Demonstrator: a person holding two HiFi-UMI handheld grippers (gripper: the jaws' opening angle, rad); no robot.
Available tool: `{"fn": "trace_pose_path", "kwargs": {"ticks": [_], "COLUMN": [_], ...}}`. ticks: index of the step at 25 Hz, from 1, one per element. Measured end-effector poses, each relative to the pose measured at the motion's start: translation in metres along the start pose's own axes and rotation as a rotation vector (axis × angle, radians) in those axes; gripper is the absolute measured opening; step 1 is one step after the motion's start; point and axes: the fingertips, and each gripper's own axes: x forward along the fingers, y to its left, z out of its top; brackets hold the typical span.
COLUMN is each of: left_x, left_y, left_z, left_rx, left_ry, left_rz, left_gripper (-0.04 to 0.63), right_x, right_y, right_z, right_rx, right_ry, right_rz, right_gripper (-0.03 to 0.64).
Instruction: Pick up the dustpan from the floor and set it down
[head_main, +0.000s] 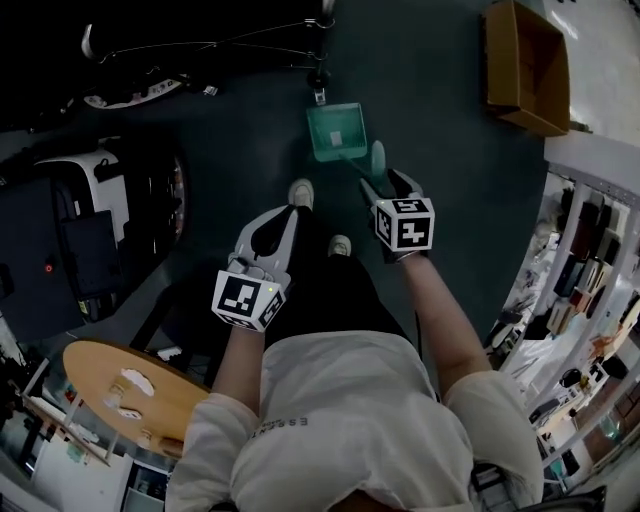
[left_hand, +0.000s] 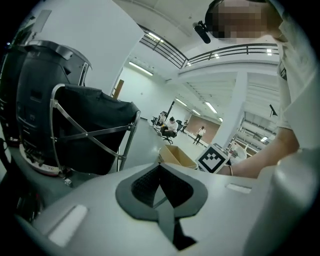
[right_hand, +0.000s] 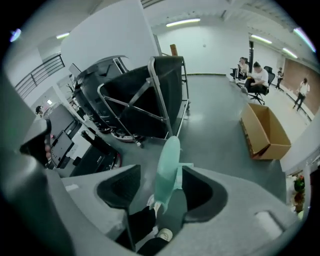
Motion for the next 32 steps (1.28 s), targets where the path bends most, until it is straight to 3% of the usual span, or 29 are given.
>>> {"fn": "trace_pose_path", "kwargs": {"ticks": [4,9,11,15,24,32], "left_x": [0.009,0.01,0.009,0.0,-0.026,-0.091], "left_y": [0.028,0.043,0.049,0.051,0.016,-0.061], "left_z": [-0.007,-0.012,-0.015,-0.013,0.022,0.019], "left_rx": [-0.034,-0.049,-0.056,-0.107,-0.147,-0.021], "left_ry": [0.025,0.038,0.039,0.014,-0.122,-0.169], "left_rz": [0.005,0.008,0.013,0.003,-0.047,-0.024], "left_gripper": [0.011,0.011,0.011,0.011,0.011,0.011], "right_x": [0.041,0.073,0.08,0.073,-0.022,-0.136], "right_y": [-0.008,-0.012,-0.014,-0.015,-0.007,0.013], "right_z": [-0.003,-0.007,-0.003,0.004,0.01,-0.033], "right_rx": [0.004,0.052,0.067,0.004,0.024,-0.094], "right_ry": [0.079,0.098,0.087,0.087,0.011,-0.066], "right_rz": [-0.02,0.012,-0.001,-0.069,-0.048,-0.034], "right_gripper": [0.242,0.224,0.074,0.001,-0.008,-0.008]}}
